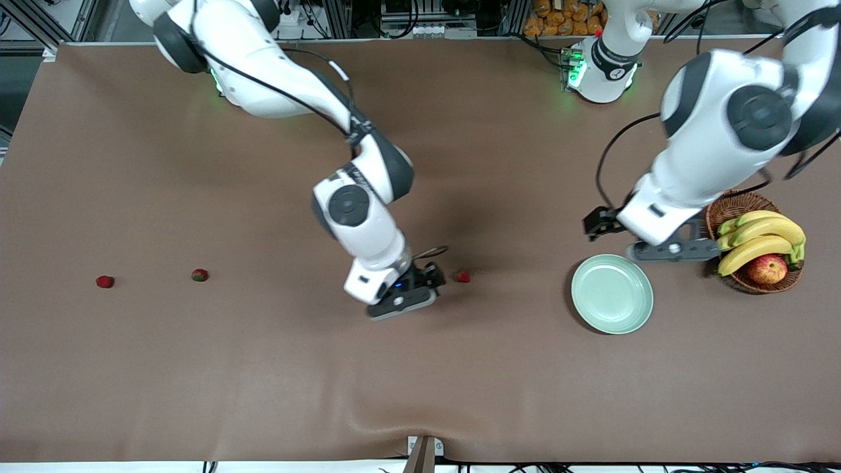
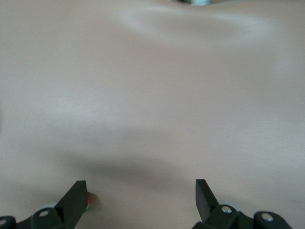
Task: Collect all strawberries into plate
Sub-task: 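Reach the left gripper to the strawberry while the right gripper returns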
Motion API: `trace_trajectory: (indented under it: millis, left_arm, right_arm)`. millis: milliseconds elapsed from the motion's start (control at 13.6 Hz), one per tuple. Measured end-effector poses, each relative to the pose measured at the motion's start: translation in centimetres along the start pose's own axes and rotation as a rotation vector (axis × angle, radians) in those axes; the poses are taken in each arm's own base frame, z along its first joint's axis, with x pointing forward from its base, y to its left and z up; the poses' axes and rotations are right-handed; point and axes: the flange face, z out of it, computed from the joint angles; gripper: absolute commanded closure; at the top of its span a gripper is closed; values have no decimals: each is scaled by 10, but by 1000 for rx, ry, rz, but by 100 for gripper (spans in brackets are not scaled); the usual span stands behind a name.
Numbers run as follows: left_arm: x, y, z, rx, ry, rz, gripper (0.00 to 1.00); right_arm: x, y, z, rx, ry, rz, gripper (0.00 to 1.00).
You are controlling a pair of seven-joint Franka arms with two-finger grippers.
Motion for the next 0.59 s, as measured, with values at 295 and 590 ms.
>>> trace_trajectory:
  millis: [295,590]
  left_arm:
    - [11,41,47,-7,-22,35,0]
    - [23,112,96,-20,-37,-109,0]
  right_arm:
    - [23,91,-54,-81,-125,115,0]
    - [27,202,-78,-176,-238,248,0]
